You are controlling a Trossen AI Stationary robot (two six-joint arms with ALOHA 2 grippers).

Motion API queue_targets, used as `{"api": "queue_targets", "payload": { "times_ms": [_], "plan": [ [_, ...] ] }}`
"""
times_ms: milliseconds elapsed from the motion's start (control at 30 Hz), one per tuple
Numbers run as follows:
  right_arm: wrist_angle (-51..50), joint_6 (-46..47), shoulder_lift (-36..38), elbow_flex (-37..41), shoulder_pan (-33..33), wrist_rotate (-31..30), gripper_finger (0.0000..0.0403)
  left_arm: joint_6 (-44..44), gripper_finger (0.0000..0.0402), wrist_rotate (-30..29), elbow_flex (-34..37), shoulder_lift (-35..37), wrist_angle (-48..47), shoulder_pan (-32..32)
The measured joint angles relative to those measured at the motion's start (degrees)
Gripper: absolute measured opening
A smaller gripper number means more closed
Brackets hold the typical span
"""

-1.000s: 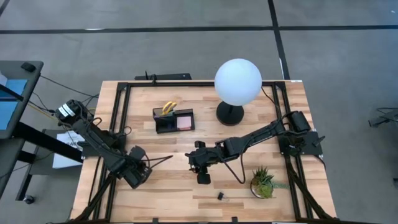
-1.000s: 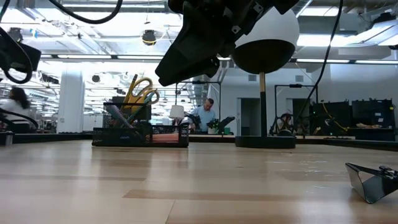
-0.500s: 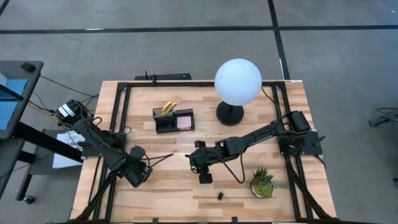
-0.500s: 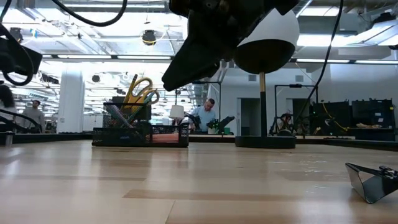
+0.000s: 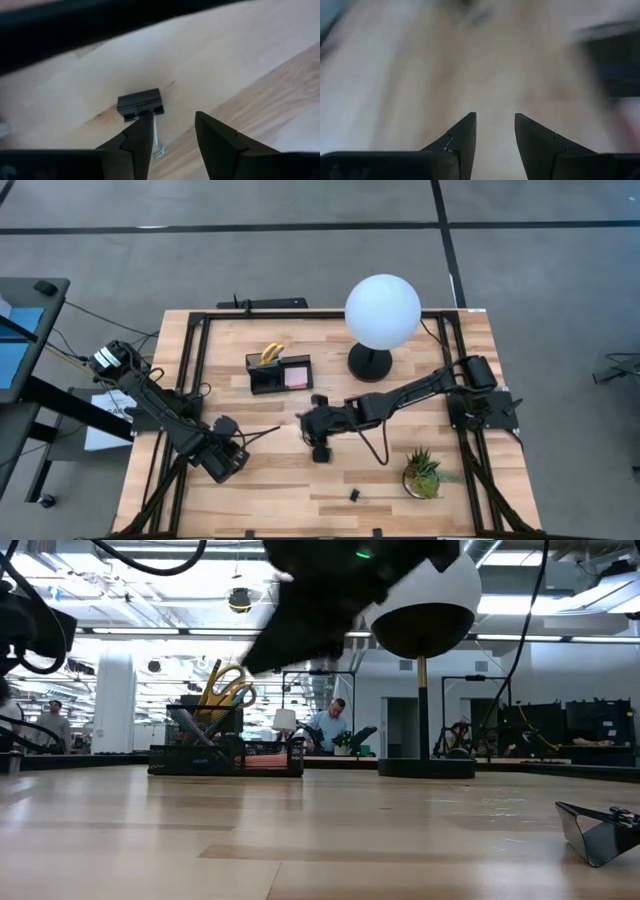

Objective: Pick and place office supplies into organizer
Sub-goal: Put the top left black binder clip into the black desk organizer

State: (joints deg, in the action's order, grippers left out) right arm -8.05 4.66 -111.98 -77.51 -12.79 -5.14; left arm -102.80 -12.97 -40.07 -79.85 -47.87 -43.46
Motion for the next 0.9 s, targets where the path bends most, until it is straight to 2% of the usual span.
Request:
{"api": "queue_targets", "payload": {
  "times_ms": [100,200,300,400,900],
  "plan": [
    [10.8,15.5,-1.1,-0.3,0.5,-21.1,0.0127,0.4,0.0140,-1.2,0.0,0.0,0.9,0.0],
    [16.8,24.7,-2.4,0.2,2.1,-32.6,0.0127,0.4,0.0140,-1.3,0.0,0.0,2.4,0.0],
    [23.3,27.1,-2.6,-0.4,4.2,-32.9,0.0127,0.9,0.0140,-1.2,0.0,0.0,4.1,0.0],
    [25.3,27.3,-3.2,-0.1,5.8,-32.2,0.0127,1.4,0.0140,-2.3,0.0,0.0,4.8,0.0],
    [25.2,27.3,-3.6,-0.1,11.8,-32.2,0.0127,6.5,0.0140,-7.1,0.0,0.0,7.1,0.0]
  ]
}}
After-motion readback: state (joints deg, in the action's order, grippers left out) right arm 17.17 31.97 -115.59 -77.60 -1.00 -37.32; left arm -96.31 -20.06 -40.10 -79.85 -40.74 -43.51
